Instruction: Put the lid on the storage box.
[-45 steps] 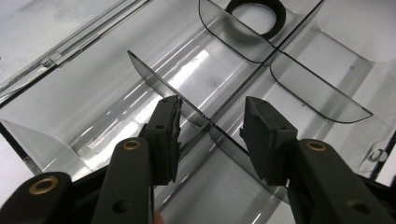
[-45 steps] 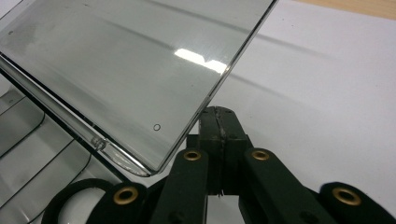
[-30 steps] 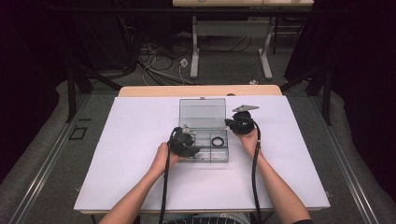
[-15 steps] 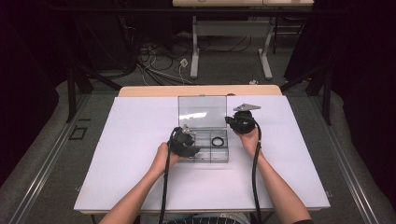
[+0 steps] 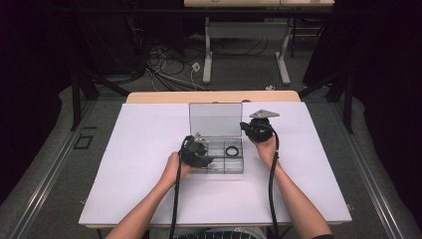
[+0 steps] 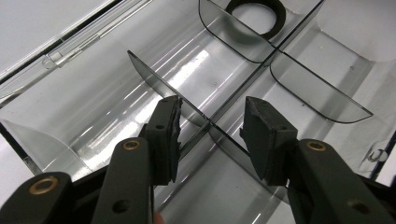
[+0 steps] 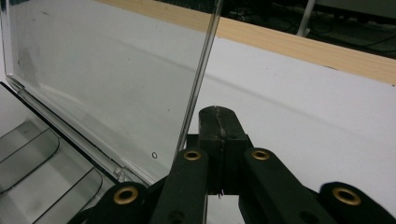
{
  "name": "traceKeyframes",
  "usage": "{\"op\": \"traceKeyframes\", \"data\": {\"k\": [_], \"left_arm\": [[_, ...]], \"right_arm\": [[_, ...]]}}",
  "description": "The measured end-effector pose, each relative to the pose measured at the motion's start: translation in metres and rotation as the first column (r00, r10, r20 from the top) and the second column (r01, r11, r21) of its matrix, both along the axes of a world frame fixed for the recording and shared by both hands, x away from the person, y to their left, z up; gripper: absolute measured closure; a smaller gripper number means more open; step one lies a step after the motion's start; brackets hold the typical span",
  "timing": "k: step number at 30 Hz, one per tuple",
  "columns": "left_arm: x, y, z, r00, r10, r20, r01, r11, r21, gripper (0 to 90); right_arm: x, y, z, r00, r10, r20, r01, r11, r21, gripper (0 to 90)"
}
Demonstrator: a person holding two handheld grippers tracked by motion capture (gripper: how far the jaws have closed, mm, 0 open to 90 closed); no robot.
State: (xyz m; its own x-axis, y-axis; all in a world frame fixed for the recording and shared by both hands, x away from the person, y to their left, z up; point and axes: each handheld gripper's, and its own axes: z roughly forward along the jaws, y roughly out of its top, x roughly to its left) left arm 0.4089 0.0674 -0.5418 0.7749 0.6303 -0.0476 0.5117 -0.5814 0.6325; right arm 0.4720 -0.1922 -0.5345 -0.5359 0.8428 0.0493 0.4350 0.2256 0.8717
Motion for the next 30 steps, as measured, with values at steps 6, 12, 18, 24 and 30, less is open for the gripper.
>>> {"op": "traceKeyframes", "data": {"k": [6,12,18,24,30], "left_arm": [[0.0000,-0.0003,-0.0001,1.0000,0.002,0.001,-0.002,1.0000,-0.001,56.9],[0.0000,-0.0003,0.0000,1.0000,0.002,0.001,-0.002,1.0000,0.001,56.9],[0.0002,0.0000,0.0000,1.0000,-0.003,-0.001,0.003,1.0000,-0.001,56.8],[0.0004,0.0004,0.0004,1.0000,-0.007,-0.005,0.007,1.0000,0.000,56.7],[0.0011,0.0023,-0.0010,0.9999,-0.004,-0.015,0.003,1.0000,-0.009,54.9]], "right_arm": [[-0.0015,0.0007,0.0028,0.9998,0.005,0.018,-0.005,1.000,0.000,90.0],[-0.0031,0.0037,0.0053,0.9993,0.024,0.030,-0.024,1.000,-0.004,90.0],[-0.0030,0.0041,0.0055,0.9992,0.028,0.028,-0.027,1.000,-0.007,90.0],[-0.0023,0.0025,0.0052,0.9994,0.025,0.025,-0.025,1.000,-0.001,90.0],[-0.0027,0.0022,0.0053,0.9993,0.028,0.023,-0.028,1.000,0.002,90.0]]}}
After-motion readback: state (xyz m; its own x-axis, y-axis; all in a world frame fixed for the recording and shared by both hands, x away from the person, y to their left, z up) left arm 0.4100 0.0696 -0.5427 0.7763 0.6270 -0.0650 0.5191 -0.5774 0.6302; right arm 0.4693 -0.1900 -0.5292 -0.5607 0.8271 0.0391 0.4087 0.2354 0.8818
